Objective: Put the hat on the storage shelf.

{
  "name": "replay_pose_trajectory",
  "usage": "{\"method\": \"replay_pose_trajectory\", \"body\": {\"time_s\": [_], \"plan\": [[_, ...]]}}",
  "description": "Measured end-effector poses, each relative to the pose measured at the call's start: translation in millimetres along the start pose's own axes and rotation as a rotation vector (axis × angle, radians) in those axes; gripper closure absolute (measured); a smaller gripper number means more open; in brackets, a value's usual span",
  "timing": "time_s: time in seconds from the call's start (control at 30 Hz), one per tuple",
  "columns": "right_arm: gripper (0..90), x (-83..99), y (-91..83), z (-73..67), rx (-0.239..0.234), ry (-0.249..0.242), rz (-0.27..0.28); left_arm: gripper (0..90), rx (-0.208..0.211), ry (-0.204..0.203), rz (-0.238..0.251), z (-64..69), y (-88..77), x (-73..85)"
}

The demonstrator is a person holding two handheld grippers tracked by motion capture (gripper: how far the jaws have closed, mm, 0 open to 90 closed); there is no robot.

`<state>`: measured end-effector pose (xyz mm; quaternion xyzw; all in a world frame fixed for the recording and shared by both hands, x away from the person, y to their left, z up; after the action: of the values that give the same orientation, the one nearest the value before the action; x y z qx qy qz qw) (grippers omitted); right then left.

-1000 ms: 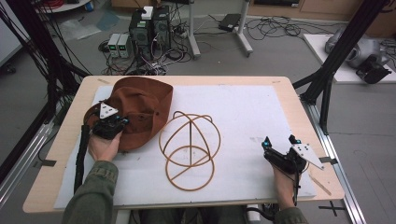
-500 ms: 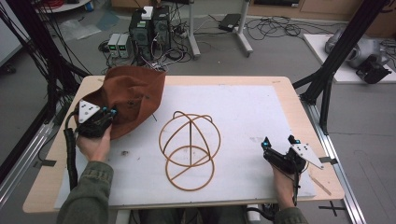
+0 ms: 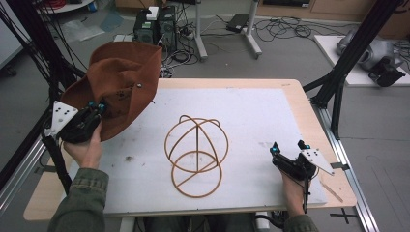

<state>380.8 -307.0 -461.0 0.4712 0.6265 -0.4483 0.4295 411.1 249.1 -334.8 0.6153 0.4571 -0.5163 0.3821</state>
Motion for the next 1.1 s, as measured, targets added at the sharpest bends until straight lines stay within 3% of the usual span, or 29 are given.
{"method": "replay_pose_trajectory", "body": {"time_s": [0.13,0.3,0.33,0.4,0.6,0.67,0.87,0.9,0.93,1.1], "plan": [[4.6,-0.7,0.0,-0.1,-0.002,0.002,0.005,86.6,0.027,0.018,0.046,8.3,-4.1,-24.1],[4.6,-0.8,-0.7,0.0,-0.003,0.007,0.001,86.6,0.056,0.029,0.066,17.8,-5.1,-38.4],[4.6,-1.1,-0.7,0.7,0.000,0.004,0.003,86.6,0.081,0.027,0.083,23.9,-6.0,-45.3],[4.6,-1.0,-0.8,0.7,0.000,0.006,0.002,86.6,0.087,0.029,0.091,26.9,-6.3,-48.8],[4.6,-1.5,-1.0,0.6,-0.002,0.007,0.006,86.6,0.178,0.048,0.136,47.8,-8.0,-72.6],[4.6,-1.6,-0.9,0.5,-0.002,0.008,0.007,86.6,0.190,0.051,0.146,50.9,-9.2,-76.3],[4.6,-1.1,-0.9,-0.1,-0.002,0.005,0.004,86.6,0.323,0.038,0.209,71.4,-15.9,-97.2],[4.6,-1.0,-1.0,-0.1,-0.002,0.005,0.003,86.5,0.377,0.034,0.219,78.3,-17.6,-101.7],[4.6,-1.0,-1.0,-0.1,-0.002,0.005,0.003,86.5,0.377,0.034,0.219,78.3,-17.6,-101.7],[4.6,-0.3,-0.6,-0.8,-0.004,0.007,0.000,86.5,0.491,0.048,0.252,99.2,-22.7,-111.9]]}}
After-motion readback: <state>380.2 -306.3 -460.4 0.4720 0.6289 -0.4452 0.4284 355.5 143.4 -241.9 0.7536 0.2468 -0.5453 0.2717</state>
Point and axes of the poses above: each handheld gripper's, and its own axes: y roughly forward along the jaws, x roughly out of its underside, z roughly to its right, the point moved 10 cm from there along y, roughly forward along the jaws, and after that the axes turned 8 degrees about y, right-handed, at the moved point
